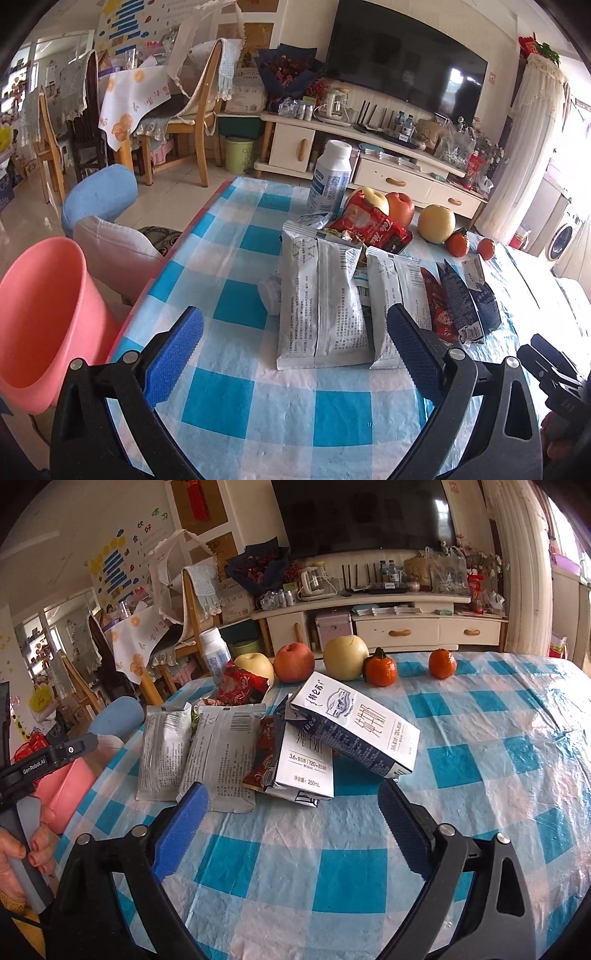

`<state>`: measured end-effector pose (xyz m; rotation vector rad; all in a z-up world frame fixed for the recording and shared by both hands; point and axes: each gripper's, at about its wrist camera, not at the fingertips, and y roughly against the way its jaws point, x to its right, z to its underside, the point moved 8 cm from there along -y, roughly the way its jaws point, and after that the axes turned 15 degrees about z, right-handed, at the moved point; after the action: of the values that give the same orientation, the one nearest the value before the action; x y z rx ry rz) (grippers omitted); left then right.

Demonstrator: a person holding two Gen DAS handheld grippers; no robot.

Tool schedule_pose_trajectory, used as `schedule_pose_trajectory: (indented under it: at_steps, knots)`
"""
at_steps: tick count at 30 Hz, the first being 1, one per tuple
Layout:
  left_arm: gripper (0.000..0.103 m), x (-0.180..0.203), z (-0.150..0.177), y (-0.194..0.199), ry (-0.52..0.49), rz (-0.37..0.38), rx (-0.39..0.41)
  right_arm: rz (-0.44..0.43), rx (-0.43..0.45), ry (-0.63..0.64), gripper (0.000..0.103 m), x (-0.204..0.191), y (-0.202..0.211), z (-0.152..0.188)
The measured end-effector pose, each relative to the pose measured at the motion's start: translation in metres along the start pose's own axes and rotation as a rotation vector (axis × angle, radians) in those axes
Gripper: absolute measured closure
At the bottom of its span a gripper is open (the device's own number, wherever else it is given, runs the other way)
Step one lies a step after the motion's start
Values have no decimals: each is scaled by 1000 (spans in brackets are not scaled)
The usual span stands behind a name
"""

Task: Collect trash
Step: 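Close the left tool on a grey snack bag while the right tool grasps a white milk carton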

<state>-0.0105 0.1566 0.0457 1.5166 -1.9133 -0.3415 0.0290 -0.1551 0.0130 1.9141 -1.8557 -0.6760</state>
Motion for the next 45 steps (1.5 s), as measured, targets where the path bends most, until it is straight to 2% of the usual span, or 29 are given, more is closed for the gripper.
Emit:
schedule_pose_trajectory:
  at_steps: [1, 4, 12, 17, 20, 24, 31, 33, 35, 38, 39, 45]
  knots:
    - [5, -2, 0, -3, 7, 1, -9, -14, -20, -4, 25, 0, -5, 1]
    - [5, -4, 1, -18, 20, -3, -33, -61, -84, -31, 25, 0, -22, 4]
    - [5, 2, 4, -69, -42, -54, -118, -132, -170, -78, 25, -3, -53, 3]
    - [5, -2, 4, -90, -64, -105, -137, -145, -191, -82, 26, -6, -68, 0]
    - [5, 3, 1, -95, -107, -120, -129, -167, -197, -107, 31, -6, -72, -3]
    - [5, -1, 0, -104, -74, -117, -141, -170, -200, -127, 35, -1, -80, -8]
    - [5, -5, 2, -117, -42, -119, -162, -145, -223, -136, 35, 5, -92, -6]
    - [7, -6, 3, -121, -42, -127, -166, -143, -226, -136, 35, 6, -95, -5]
    - [18, -8, 5, -122, -38, -132, -171, -146, -234, -140, 35, 5, -97, -3]
    - [28, -9, 5, -121, -46, -152, -169, -144, -240, -137, 38, 4, -96, -1]
    - [28, -11, 6, -120, -40, -152, -175, -149, -239, -137, 42, 4, -95, 0]
    - [38, -15, 7, -114, 0, -127, -169, -136, -228, -113, 42, -1, -92, -1]
